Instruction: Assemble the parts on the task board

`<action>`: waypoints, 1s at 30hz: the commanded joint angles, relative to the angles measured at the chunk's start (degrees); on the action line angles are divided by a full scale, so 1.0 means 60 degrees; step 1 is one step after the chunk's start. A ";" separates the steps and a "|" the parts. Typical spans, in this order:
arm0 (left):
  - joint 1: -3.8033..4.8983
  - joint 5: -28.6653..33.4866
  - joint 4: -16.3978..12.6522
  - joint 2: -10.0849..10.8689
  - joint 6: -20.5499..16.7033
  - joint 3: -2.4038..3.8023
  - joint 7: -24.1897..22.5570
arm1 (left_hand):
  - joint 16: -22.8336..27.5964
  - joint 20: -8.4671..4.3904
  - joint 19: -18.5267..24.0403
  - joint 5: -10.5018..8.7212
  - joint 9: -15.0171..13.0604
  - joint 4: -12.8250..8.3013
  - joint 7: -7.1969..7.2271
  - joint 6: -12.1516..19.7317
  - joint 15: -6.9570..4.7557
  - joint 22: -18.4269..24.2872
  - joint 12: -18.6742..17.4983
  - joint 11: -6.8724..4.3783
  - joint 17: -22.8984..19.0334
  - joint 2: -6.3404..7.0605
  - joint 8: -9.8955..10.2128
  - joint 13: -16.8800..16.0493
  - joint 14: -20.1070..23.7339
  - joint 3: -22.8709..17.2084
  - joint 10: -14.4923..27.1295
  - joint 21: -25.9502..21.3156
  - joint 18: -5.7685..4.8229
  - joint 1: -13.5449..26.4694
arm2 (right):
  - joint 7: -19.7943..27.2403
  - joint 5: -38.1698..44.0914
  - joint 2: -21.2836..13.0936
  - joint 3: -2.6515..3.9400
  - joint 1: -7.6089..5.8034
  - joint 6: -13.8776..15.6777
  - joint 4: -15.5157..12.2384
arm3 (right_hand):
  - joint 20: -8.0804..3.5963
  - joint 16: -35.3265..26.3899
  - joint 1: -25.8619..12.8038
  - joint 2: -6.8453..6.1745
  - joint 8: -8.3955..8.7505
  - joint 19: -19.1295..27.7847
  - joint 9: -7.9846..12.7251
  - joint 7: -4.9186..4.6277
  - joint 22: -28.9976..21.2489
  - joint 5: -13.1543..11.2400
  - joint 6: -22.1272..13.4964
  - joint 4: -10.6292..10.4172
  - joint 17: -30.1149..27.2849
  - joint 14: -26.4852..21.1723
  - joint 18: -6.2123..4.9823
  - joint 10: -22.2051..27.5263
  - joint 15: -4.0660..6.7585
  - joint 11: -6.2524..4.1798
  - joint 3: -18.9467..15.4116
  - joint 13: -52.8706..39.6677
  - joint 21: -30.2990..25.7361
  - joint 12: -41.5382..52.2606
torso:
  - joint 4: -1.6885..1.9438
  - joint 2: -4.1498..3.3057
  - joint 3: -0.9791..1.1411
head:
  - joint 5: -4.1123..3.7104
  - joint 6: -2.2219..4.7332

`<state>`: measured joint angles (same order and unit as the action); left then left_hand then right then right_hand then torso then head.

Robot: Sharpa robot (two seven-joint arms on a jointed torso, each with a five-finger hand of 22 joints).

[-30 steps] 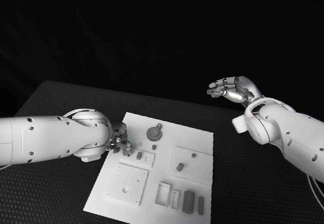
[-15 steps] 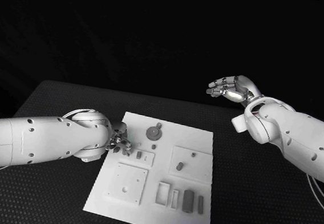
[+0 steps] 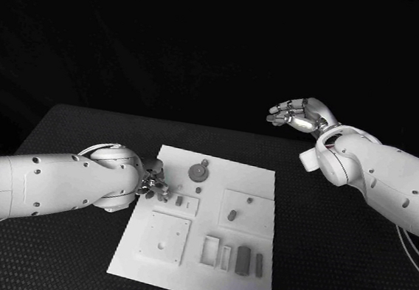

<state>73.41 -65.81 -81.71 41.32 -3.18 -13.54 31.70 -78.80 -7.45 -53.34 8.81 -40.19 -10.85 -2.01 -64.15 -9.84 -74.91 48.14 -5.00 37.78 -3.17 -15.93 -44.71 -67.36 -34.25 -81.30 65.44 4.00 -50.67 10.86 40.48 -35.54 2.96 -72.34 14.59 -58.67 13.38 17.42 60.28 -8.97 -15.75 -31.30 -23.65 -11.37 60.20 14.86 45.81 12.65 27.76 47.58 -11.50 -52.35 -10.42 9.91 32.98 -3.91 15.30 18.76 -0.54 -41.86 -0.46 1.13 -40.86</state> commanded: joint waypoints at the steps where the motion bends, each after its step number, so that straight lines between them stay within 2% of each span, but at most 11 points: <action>1: -0.0055 -0.0201 -0.0057 -0.0035 -0.0013 -0.0025 -0.0092 | -0.0052 -0.1249 -0.0086 0.0067 -0.0005 -0.0016 0.0087 -0.0177 -0.0176 -0.0187 0.0041 0.0004 -0.0015 -0.0119 -0.0030 -0.0016 -0.0145 -0.0035 0.0050 0.0037 0.0070 -0.0077 | 0.0063 -0.0012 -0.0004 0.0005 0.0002 -0.0136 -0.0009 | -0.0002 -0.0048 -0.0068 0.0001 -0.0060 0.0088 0.0017 -0.0023 0.0010 0.0059 -0.0059 -0.0041 -0.0014 -0.0077 0.0074 -0.0071 -0.0017 0.0012 -0.0044 0.0003 -0.0063 -0.0064 | 0.0002 0.0001 -0.0003 | -0.0002 -0.0006; 17: -0.0089 -0.0800 -0.0239 -0.0066 0.0863 -0.0027 0.0233 | -0.0058 -0.1251 -0.0092 0.0080 -0.0010 -0.0020 0.0087 -0.0179 -0.0178 -0.0183 0.0048 0.0005 -0.0024 -0.0125 -0.0031 -0.0015 -0.0153 -0.0038 0.0047 0.0051 0.0070 -0.0059 | 0.0055 -0.0012 -0.0013 0.0005 0.0002 -0.0169 -0.0023 | -0.0003 -0.0049 -0.0067 0.0001 -0.0062 0.0092 0.0022 -0.0022 0.0021 0.0063 -0.0061 -0.0047 -0.0019 -0.0081 0.0073 -0.0074 -0.0017 0.0008 -0.0046 0.0003 -0.0071 -0.0074 | -0.0006 0.0000 0.0006 | 0.0027 -0.0045; 24: -0.0111 -0.1034 -0.0317 -0.0125 0.0872 -0.0027 0.0328 | -0.0086 -0.1253 -0.0093 0.0357 -0.0039 -0.0112 0.0098 -0.0211 -0.0185 -0.0175 0.0079 -0.0006 -0.0052 -0.0161 -0.0052 -0.0011 -0.0173 -0.0038 0.0044 0.0092 0.0071 0.0024 | 0.0055 -0.0012 -0.0019 0.0005 0.0002 -0.0168 -0.0027 | -0.0003 -0.0049 -0.0065 0.0003 -0.0063 0.0093 0.0023 -0.0022 0.0024 0.0064 -0.0061 -0.0049 -0.0021 -0.0082 0.0073 -0.0076 -0.0017 0.0008 -0.0046 0.0003 -0.0074 -0.0078 | -0.0004 -0.0003 0.0005 | 0.0016 -0.0058; 30: -0.0116 -0.1277 -0.0288 -0.0163 0.0890 -0.0026 0.0369 | -0.0089 -0.1254 -0.0096 0.0397 -0.0044 -0.0120 0.0096 -0.0208 -0.0186 -0.0171 0.0084 -0.0004 -0.0061 -0.0149 -0.0051 -0.0008 -0.0174 -0.0030 0.0046 0.0100 0.0072 0.0060 | 0.0056 -0.0012 -0.0022 0.0005 0.0002 -0.0168 -0.0035 | -0.0003 -0.0049 -0.0064 0.0003 -0.0064 0.0094 0.0025 -0.0022 0.0028 0.0065 -0.0061 -0.0050 -0.0023 -0.0084 0.0073 -0.0077 -0.0018 0.0007 -0.0047 0.0003 -0.0077 -0.0081 | -0.0005 -0.0001 0.0008 | 0.0017 -0.0048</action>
<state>73.36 -72.30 -83.13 40.66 -0.68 -13.31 33.74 -79.03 -7.67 -53.55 10.93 -40.50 -11.08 -2.12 -64.27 -9.72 -74.94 48.37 -4.92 37.50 -3.56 -15.92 -44.75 -67.48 -34.33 -81.39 65.67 4.00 -50.28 10.85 40.48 -35.65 2.96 -72.34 14.39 -58.77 13.38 17.42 60.28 -8.97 -15.75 -31.30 -23.55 -11.37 60.30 14.86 45.81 12.49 27.71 47.44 -11.49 -52.43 -10.56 9.82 32.82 -3.90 15.07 18.57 -0.58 -41.86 -0.42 1.22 -41.20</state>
